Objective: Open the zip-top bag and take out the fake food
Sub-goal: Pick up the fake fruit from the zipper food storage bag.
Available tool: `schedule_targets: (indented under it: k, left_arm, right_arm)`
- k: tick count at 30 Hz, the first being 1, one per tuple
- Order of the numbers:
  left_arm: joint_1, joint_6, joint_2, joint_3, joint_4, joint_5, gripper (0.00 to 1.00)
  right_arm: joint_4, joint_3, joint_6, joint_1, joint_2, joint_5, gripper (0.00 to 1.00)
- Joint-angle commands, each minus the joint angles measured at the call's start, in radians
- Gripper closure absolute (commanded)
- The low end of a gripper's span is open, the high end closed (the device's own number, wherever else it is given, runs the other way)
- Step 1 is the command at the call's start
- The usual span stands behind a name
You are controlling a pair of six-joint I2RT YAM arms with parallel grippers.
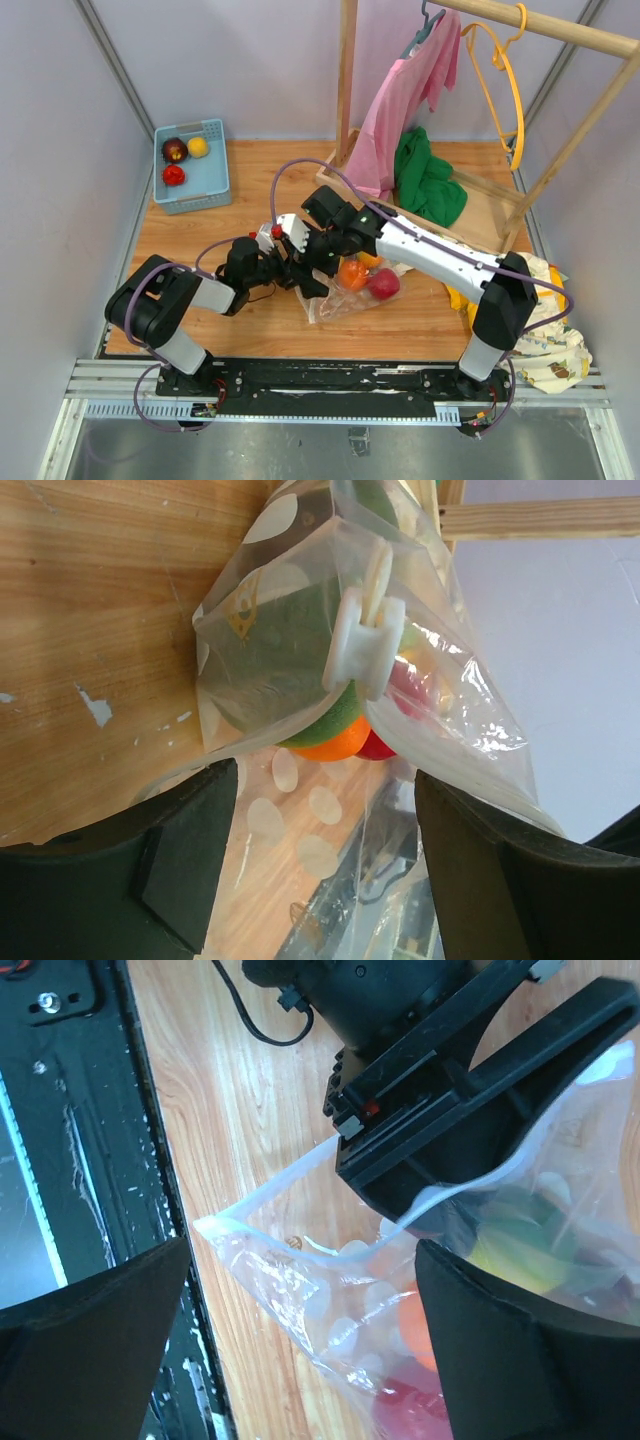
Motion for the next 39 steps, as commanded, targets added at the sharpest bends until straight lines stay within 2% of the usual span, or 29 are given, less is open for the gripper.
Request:
schedule_targets:
  k: [1, 6, 11, 14, 19, 23, 26, 31, 39]
  left_arm:
    - [-0.008, 0.046, 0.012, 0.023, -0.016, 0.006, 0.25]
    - [-0.008, 0.088, -0.003, 0.035, -0.066, 0.006, 0.25]
    - [-0.008, 0.135, -0.017, 0.056, -0.127, 0.004, 0.25]
    - [-0.008, 0.147, -0.022, 0.061, -0.14, 0.004, 0.25]
    - [-0.008, 0.157, -0.021, 0.068, -0.142, 0.013, 0.25]
    - [-0.008, 0.16, -0.033, 0.073, -0.142, 0.015, 0.25]
    - [-0.008, 0.162, -0.049, 0.072, -0.142, 0.014, 0.25]
    - [-0.008, 0.147, -0.073, 0.07, -0.147, 0.01, 0.26]
    - [-0.008, 0.144, -0.046, 0.098, -0.176, 0.009, 0.28]
  right_arm:
    - [-0.082, 0.067, -0.103, -0.078, -0.036, -0.229, 0.0]
    - [-0.134, 0.102, -0.144, -0.178, -0.053, -0.362, 0.01]
    - [-0.147, 0.122, -0.188, -0.281, -0.055, -0.414, 0.01]
    - [-0.122, 0.115, -0.184, -0.343, -0.041, -0.372, 0.01]
    - [-0.011, 0.054, -0.218, -0.397, -0.012, -0.176, 0.02]
    - [0.025, 0.047, -0.243, -0.398, 0.06, -0.075, 0.15]
    - [0.029, 0.068, -0.233, -0.399, 0.121, -0.062, 0.3]
    - [0.025, 0.112, -0.204, -0.399, 0.21, -0.055, 0.48]
    - [0.004, 0.127, -0.185, -0.394, 0.278, -0.096, 0.62]
